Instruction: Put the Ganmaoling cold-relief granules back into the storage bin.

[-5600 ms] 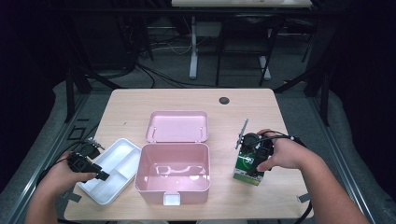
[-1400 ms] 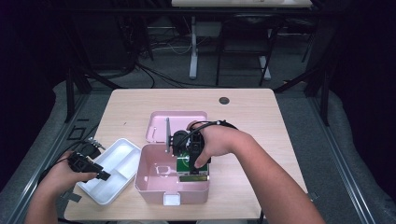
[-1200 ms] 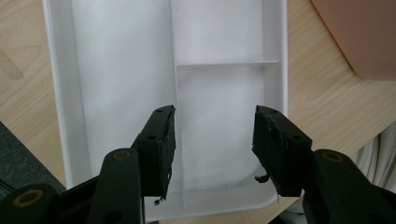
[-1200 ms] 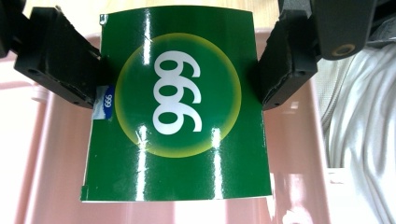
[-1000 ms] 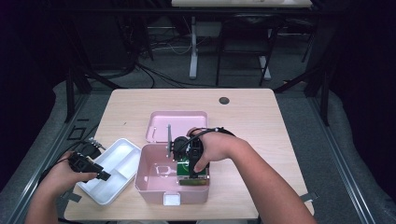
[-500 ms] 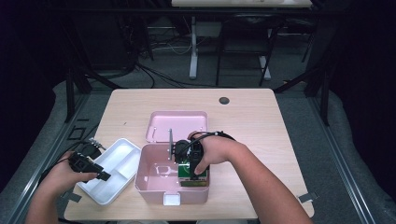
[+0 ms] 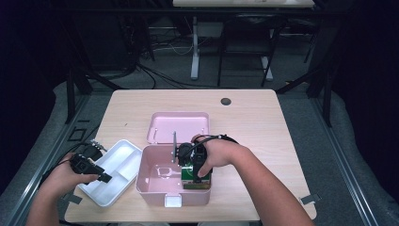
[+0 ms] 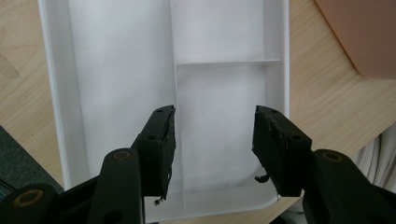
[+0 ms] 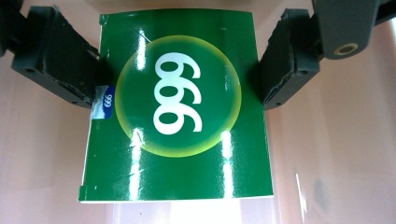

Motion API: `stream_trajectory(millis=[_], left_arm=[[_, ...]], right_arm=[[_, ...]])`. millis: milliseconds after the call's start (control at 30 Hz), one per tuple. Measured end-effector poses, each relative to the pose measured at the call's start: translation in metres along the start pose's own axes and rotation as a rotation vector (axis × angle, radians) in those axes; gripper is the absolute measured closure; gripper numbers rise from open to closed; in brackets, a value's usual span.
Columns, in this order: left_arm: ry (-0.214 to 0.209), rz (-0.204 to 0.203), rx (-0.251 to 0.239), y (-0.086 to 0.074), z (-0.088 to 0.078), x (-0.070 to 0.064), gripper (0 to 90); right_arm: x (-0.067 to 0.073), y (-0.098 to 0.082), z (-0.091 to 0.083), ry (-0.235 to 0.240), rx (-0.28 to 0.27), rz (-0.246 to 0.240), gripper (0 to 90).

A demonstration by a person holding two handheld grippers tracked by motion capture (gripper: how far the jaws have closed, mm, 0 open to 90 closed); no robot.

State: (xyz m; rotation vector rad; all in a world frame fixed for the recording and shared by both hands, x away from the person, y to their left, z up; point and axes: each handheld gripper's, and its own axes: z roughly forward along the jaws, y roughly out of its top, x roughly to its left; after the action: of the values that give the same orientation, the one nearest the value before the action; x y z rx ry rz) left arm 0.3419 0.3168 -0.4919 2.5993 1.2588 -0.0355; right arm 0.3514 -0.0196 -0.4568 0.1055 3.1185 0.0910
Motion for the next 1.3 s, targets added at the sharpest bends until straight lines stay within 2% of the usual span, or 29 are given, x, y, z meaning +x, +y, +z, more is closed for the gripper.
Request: stream_trajectory(millis=[400,467,667,800,1100,1300], left_arm=[[0.003,0.006,0.001,0.001,0.0,-0.001,49.3],[0.003,0.004,0.002,0.0,0.0,-0.001,49.3],[0.005,0.0,0.0,-0.001,0.001,0.0,49.2],[0.007,0.002,0.0,-0.001,0.001,-0.001,49.2],[0.006,0.003,0.004,0.0,0.001,-0.001,49.2],[0.005,0.006,0.007,0.0,0.002,-0.002,49.2]], right_arm=[[-0.001,0.002,0.005,0.019,0.014,0.009,15.4],[-0.002,0.002,0.005,0.007,0.024,0.006,15.4],[-0.004,-0.001,0.0,0.009,0.008,0.027,14.8],[-0.002,-0.002,-0.003,0.001,0.005,0.029,15.5],[0.002,-0.006,-0.011,0.016,-0.006,0.042,17.0],[0.003,-0.01,-0.022,0.0,-0.017,0.042,17.9]])
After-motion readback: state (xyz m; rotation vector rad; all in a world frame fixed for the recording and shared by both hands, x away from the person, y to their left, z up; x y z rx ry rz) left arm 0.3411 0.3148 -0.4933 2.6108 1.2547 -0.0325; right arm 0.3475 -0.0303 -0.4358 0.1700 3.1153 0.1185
